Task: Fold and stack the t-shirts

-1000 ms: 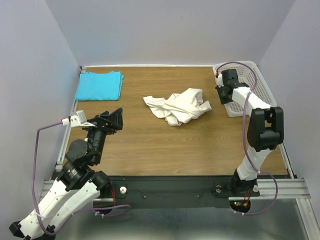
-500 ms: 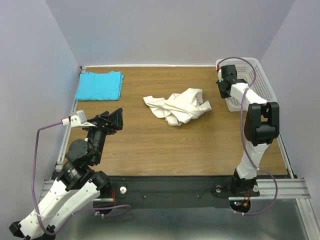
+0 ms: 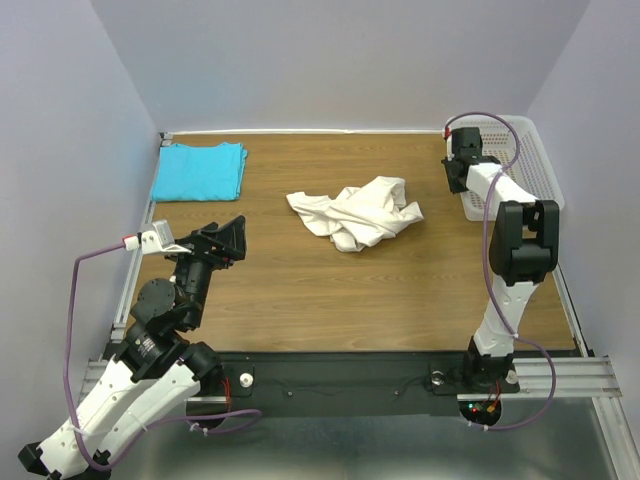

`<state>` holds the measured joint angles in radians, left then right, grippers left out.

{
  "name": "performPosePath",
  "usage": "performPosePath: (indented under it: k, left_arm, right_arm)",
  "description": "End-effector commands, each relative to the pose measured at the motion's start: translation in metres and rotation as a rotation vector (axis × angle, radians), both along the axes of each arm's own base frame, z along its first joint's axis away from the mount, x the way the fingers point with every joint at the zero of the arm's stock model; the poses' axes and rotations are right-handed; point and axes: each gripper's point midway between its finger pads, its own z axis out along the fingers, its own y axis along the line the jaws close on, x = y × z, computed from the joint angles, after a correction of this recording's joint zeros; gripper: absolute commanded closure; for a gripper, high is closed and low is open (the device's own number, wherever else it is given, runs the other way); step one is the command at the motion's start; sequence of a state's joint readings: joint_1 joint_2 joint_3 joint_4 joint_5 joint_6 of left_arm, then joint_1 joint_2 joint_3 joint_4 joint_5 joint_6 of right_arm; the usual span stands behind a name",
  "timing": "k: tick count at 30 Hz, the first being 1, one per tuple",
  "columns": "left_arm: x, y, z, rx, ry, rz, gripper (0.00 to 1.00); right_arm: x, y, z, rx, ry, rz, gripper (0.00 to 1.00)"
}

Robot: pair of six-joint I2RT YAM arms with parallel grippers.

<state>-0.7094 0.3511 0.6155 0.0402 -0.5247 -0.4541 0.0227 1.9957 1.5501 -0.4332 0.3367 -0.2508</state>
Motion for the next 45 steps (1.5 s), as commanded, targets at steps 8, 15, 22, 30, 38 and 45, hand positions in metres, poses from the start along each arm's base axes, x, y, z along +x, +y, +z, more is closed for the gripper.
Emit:
performPosePath:
  k: [8, 15, 22, 30, 38, 45]
  left_arm:
    - [0.004, -0.003, 0.001, -0.01, -0.008, 0.003, 0.13]
    - [0.004, -0.004, -0.001, -0.011, -0.006, -0.002, 0.13]
    - [0.005, -0.006, -0.001, -0.008, -0.004, -0.008, 0.13]
    - [0.01, -0.016, -0.001, 0.014, -0.003, -0.038, 0.13]
    - [0.03, -0.068, -0.005, 0.221, 0.024, -0.207, 0.1]
    - [0.066, -0.146, -0.03, 0.526, 0.097, -0.474, 0.1]
  right_arm:
    - [0.033, -0.015, 0.029, -0.049, -0.111, -0.008, 0.78]
    - [0.039, -0.017, 0.025, -0.072, -0.097, 0.017, 0.78]
    - [0.05, -0.019, 0.031, -0.089, -0.114, 0.022, 0.75]
    - [0.051, -0.013, 0.083, -0.064, -0.22, 0.044, 0.29]
    - [0.028, 0.006, 0.169, 0.006, -0.372, 0.123, 0.0]
    - [-0.033, 0.07, 0.172, 0.199, -0.344, 0.475, 0.0]
